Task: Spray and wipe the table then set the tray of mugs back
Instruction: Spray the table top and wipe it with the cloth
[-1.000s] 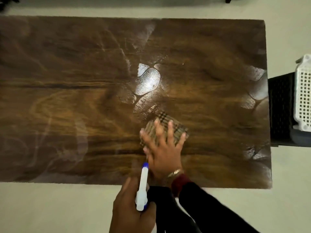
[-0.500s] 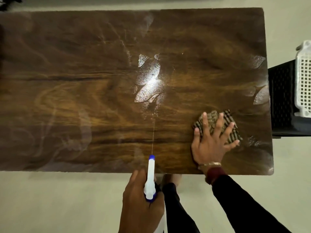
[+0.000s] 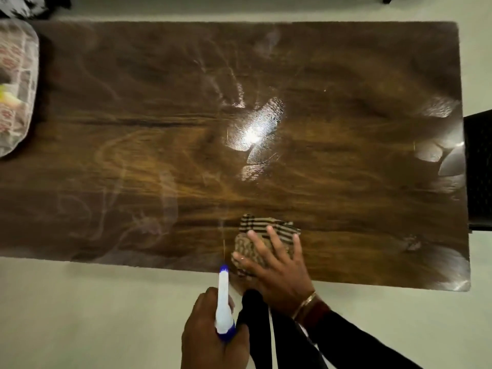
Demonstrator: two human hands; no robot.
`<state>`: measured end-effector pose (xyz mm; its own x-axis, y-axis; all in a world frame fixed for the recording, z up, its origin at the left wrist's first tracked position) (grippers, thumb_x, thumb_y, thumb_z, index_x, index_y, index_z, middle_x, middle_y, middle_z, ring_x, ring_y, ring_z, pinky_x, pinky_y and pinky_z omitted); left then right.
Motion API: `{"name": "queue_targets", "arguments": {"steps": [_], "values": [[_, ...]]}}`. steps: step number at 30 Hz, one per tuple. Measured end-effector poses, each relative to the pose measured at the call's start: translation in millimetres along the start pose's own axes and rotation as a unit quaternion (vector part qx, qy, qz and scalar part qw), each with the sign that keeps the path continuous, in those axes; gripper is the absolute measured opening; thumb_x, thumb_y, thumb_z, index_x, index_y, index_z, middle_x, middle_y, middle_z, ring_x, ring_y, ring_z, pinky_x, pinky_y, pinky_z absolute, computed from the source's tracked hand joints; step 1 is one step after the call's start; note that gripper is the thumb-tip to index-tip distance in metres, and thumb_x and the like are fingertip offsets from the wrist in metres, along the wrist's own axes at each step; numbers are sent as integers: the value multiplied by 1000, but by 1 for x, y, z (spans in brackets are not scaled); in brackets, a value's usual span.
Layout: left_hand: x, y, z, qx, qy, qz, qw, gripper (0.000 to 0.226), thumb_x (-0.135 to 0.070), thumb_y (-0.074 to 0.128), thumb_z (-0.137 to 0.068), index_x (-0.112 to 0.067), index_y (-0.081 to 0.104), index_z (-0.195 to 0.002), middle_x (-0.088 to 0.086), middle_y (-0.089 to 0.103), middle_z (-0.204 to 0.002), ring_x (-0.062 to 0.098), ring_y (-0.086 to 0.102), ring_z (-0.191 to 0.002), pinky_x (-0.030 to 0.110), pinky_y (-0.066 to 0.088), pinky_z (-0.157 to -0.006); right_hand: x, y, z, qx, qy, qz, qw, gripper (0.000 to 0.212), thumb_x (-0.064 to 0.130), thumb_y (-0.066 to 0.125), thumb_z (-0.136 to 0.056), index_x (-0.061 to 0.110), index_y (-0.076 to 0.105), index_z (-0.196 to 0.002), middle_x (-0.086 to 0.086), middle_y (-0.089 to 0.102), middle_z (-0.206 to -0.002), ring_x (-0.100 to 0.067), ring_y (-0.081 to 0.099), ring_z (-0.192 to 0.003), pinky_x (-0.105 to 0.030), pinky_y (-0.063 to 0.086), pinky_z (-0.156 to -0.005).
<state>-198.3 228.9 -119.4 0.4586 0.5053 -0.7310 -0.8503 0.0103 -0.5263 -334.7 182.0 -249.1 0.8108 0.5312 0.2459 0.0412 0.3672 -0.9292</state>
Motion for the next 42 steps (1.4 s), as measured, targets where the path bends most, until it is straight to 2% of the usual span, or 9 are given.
{"name": "queue_targets", "arguments": {"steps": [9, 12, 16, 18, 24, 30, 34, 38, 42], "values": [[-5, -15, -43, -16, 47, -17, 999, 54, -30, 75, -59, -47, 54, -106, -39, 58, -88, -6, 62, -91, -5, 37, -88, -144, -72, -124, -99, 340, -77, 932, 60, 59, 26, -102, 54, 14, -161, -4, 1, -176, -46, -5, -159, -85, 9, -112], [-30, -32, -66, -57, 103, 8, 993, 47, -26, 75, -62, -35, 51, -101, -49, 54, -103, -22, 57, -97, -8, 40, -74, -97, -78, -189, -97, 299, -90, 945, 59, 56, 32, -101, 56, 20, -158, -6, 5, -176, -49, -4, -158, -82, 5, -115], [-50, -46, -100, -33, 89, 46, 994, 55, -31, 65, -64, -58, 56, -110, -29, 64, -97, 1, 64, -91, 11, 52, -81, 6, -54, -171, -67, 106, -43, 991, 64, 52, 43, -98, 51, 24, -159, -6, 13, -175, -50, 5, -158, -79, 12, -117], [-62, -47, -116, -17, 101, 30, 994, 51, -23, 67, -64, -32, 63, -114, -20, 66, -94, 6, 65, -87, 22, 56, -81, 22, -41, -128, -62, 63, -41, 995, 69, 52, 44, -96, 44, 18, -160, -5, 20, -173, -49, 15, -157, -79, 28, -112], [-84, -52, -154, 20, 119, 26, 992, 29, -16, 70, -62, -23, 59, -88, -6, 59, -76, 18, 61, -74, 19, 51, -62, -101, -62, -96, -50, 186, -34, 981, 62, 52, 41, -98, 59, 23, -157, -3, 16, -175, -44, 9, -159, -76, 18, -118], [-99, -48, -177, -4, 123, 26, 992, 50, -20, 74, -63, -51, 56, -98, -23, 61, -96, 5, 63, -96, 7, 52, -65, -211, -131, -247, -91, 366, -86, 922, 64, 69, 20, -97, 56, 14, -160, -5, -3, -176, -50, -8, -157, -81, 2, -116], [-120, -49, -191, -30, 116, 35, 992, 66, -18, 70, -62, -71, 51, -96, -36, 60, -92, -8, 60, -94, 4, 49, -61, -130, -130, -323, -88, 239, -54, 966, 61, 73, 23, -99, 57, 20, -158, -6, 4, -176, -55, -6, -156, -82, -2, -115], [-143, -44, -223, -5, 137, 40, 990, 28, -22, 66, -67, -33, 60, -92, -5, 62, -81, 18, 63, -74, 33, 56, -65, -51, -88, -265, -35, 42, -4, 998, 63, 59, 32, -98, 48, 27, -160, -3, 9, -176, -50, 0, -158, -80, 9, -116], [-161, -41, -254, 4, 142, 38, 989, 26, -12, 66, -63, -24, 58, -85, -1, 61, -76, 20, 60, -68, 43, 54, -65, -128, -97, -198, -56, 90, -29, 994, 62, 57, 45, -96, 54, 30, -155, 1, 18, -175, -44, 10, -159, -78, 16, -116]]}}
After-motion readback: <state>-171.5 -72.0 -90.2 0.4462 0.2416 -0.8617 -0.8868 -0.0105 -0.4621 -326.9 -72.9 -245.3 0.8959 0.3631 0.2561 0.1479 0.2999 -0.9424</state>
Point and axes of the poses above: each hand's wrist, its own z-axis away from the middle knuckle, its own y-axis out of the palm, x = y × z, the point moved 7 cm from there along -z, towards the middle knuckle
